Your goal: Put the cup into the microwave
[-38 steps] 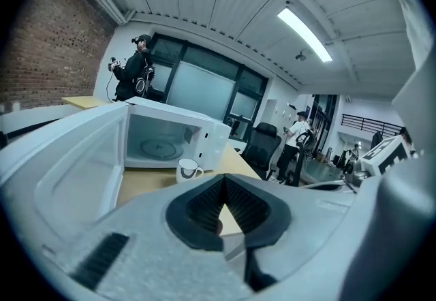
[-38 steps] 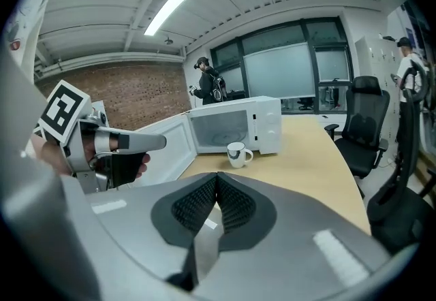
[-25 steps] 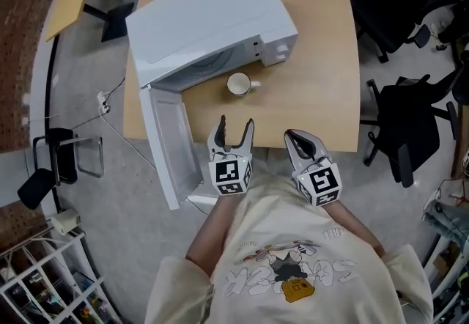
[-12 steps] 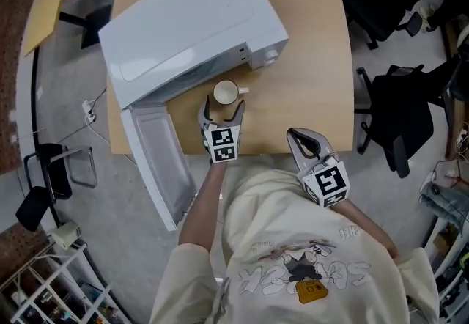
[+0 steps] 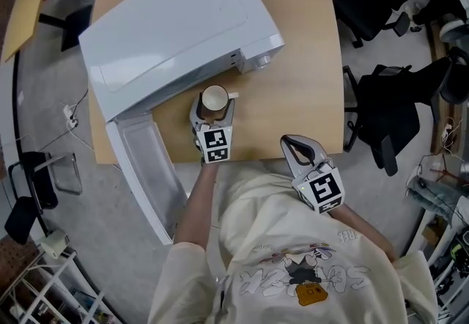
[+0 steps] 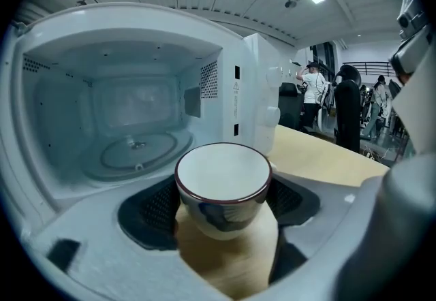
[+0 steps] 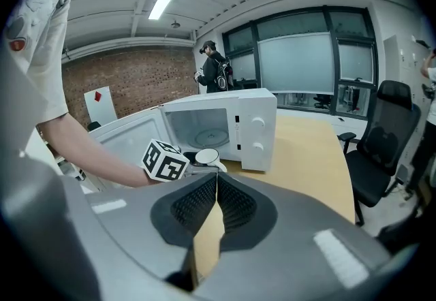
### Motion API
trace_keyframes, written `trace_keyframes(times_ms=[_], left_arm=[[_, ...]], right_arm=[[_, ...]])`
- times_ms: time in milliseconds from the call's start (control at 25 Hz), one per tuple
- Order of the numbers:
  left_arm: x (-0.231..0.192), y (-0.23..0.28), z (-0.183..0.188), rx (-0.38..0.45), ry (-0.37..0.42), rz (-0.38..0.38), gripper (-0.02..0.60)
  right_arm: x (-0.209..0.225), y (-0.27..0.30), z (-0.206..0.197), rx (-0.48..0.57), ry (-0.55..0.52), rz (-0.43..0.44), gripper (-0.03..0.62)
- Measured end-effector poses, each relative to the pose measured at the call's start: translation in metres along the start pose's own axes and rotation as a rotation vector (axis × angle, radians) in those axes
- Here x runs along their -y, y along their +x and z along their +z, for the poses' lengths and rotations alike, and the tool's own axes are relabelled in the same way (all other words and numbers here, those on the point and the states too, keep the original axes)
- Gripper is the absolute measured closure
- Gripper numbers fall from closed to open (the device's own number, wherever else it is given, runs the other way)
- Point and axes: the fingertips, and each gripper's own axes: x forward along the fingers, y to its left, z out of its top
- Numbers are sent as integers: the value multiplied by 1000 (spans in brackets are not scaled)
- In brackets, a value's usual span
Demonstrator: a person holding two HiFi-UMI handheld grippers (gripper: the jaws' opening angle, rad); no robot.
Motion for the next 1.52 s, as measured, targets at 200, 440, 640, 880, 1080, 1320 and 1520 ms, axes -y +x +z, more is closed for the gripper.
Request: trace_keyframes(times_ms=[200,440,640,880,1080,1320,1520], left_arm=[[-2,-1,1,0,-7,-2,197],[-4,-12,11,16,-71,6,198],[-19,-27,40,76,-89,41,198],[-53,-42,67,141,-116,140,198],[-89,-36,79,155,-121,205,198],[-129,-14,81,144,-138,254,198],[-149,3,72,129,-155,273,198]], right_arm=[[-1,4,-1,-1,-10,3,583],[-7,5,-5,-10,-19,7,583],[-10,13,6,31,-39,23,588],[-18,20,16,60,-41,47,588],[-15,18,18,53,-45,17,589],[-13,18,17,37,-46,-13,589],[-14,18,17,28,-46,-34,589]])
